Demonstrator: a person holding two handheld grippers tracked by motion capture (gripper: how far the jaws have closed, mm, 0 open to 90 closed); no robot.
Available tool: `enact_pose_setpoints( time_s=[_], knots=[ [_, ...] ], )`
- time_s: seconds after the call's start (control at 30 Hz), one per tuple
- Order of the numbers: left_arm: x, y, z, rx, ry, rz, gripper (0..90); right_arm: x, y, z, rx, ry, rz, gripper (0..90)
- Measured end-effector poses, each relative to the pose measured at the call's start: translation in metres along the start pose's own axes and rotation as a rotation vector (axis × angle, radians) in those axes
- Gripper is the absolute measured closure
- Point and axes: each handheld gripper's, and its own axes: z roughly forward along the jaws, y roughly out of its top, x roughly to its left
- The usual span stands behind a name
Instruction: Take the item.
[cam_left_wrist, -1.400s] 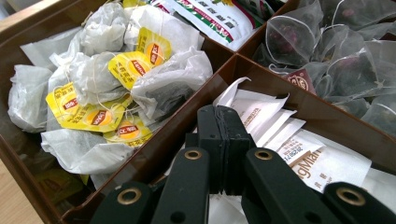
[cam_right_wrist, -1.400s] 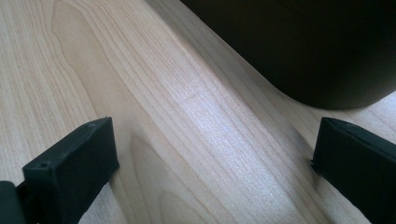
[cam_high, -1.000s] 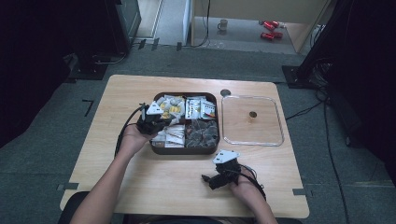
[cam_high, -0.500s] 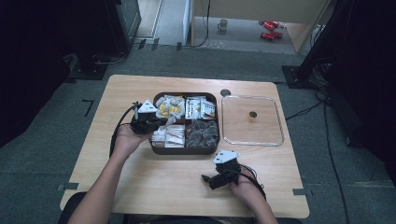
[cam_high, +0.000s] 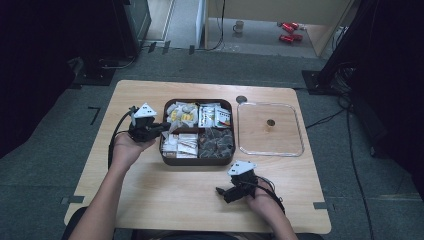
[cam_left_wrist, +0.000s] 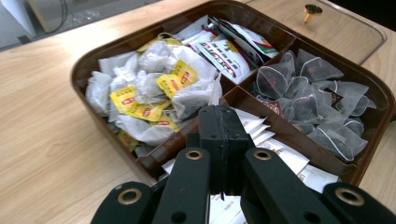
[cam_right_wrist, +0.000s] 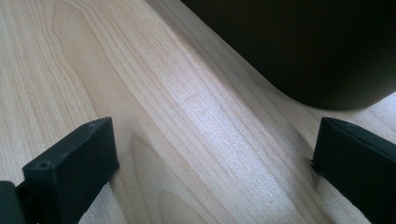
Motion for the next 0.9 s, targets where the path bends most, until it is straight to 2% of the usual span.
enact_pose_setpoints(
  time_s=[0.17,0.27,0.4,0.6,0.8,0.9],
  knots=[
    [0.004,-0.001,-0.006,0.002,0.016,-0.011,90.0,0.0,0.0,0.0,0.0,0.0,-0.001,0.0],
    [0.01,-0.003,-0.01,0.011,0.022,-0.04,90.0,0.0,0.0,0.0,0.001,0.001,-0.002,0.0],
    [0.014,-0.006,-0.016,0.013,0.032,-0.05,90.0,0.0,0.0,0.0,0.002,0.0,-0.002,0.0],
    [0.02,-0.009,-0.024,0.015,0.073,-0.055,90.0,0.0,0.0,0.0,0.002,0.001,-0.004,0.0],
    [0.029,-0.016,-0.027,0.029,0.106,-0.077,90.0,0.0,0.0,0.0,0.002,0.002,-0.004,0.0],
    [0.034,-0.021,-0.026,0.049,0.143,-0.08,90.0,0.0,0.0,0.0,0.001,0.002,-0.004,0.0]
  ],
)
